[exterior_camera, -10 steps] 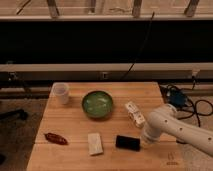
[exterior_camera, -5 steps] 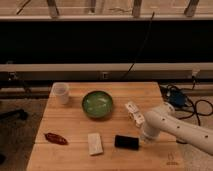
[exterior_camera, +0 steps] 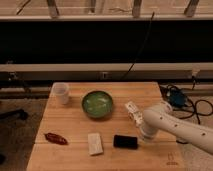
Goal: Push the eraser across the table
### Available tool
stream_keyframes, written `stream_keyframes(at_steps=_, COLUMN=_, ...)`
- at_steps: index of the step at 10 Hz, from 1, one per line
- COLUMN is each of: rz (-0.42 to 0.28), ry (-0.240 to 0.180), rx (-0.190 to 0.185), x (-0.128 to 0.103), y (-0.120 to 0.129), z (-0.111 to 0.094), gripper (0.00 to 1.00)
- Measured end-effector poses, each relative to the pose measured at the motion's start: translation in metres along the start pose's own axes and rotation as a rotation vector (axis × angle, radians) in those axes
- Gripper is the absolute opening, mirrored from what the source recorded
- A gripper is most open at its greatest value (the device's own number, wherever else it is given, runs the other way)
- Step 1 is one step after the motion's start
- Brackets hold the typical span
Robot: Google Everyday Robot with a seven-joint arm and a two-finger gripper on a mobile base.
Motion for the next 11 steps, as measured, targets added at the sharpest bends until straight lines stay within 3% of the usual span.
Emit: stream_keyframes(at_steps=11, rz=-0.060, ry=0.016, rx=0.001, x=-0.016, y=-0.008, z=0.001, gripper=0.00)
